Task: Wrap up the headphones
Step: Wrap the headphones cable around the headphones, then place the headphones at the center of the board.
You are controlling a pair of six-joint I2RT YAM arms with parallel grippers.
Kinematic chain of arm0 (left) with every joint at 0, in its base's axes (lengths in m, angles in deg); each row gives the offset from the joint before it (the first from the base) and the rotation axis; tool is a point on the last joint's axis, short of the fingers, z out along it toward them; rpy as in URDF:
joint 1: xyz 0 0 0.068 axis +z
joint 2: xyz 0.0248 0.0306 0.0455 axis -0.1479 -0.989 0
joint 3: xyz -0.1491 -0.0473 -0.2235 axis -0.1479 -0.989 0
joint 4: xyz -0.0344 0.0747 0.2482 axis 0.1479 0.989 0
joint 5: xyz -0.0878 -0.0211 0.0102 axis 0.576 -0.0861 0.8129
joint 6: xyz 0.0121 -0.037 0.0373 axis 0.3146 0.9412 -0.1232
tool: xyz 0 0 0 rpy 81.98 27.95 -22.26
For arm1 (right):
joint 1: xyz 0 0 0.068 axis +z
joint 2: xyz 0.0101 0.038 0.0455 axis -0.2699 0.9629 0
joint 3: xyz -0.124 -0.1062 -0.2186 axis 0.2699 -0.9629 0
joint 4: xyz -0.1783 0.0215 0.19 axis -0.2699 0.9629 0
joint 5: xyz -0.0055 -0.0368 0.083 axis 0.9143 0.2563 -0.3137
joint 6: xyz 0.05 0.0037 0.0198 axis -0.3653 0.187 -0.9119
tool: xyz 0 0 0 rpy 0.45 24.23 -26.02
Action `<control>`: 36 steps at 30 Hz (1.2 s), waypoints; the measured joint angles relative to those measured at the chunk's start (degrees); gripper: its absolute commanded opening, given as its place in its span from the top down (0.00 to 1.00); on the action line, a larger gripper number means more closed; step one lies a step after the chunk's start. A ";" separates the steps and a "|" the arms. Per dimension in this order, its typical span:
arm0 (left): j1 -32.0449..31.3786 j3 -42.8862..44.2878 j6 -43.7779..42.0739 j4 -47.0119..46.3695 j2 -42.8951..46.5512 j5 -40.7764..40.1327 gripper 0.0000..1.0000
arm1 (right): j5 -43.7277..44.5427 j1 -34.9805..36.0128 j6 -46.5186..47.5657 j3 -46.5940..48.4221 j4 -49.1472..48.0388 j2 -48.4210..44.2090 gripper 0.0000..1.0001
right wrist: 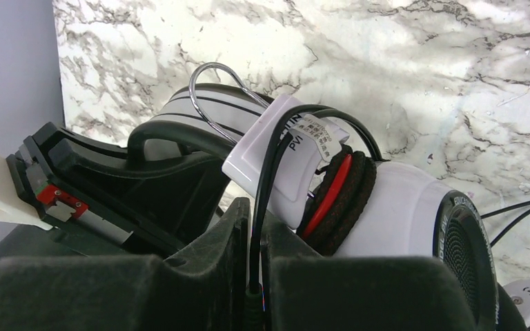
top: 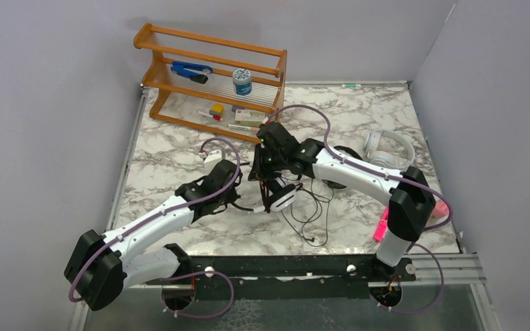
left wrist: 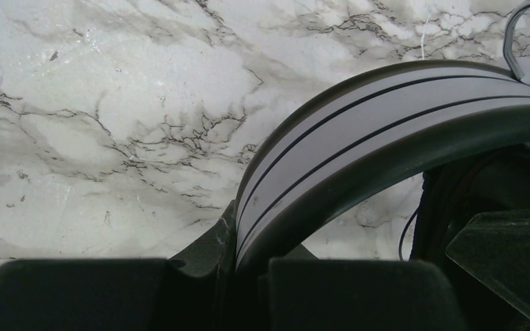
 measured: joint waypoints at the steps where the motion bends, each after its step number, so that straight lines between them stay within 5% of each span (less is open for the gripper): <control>1: 0.07 -0.07 0.00 -0.09 0.52 -0.37 1.00 | 0.02 0.00 0.39 0.44 0.59 -0.04 0.93; 19: 0.83 -0.04 2.56 -0.07 4.35 -3.41 1.00 | -5.03 -0.37 -0.24 -2.80 -0.28 -8.15 0.92; 36: 1.95 -10.95 11.21 -1.75 3.43 -1.44 1.00 | -9.92 1.27 -4.37 -4.28 -9.22 7.63 0.74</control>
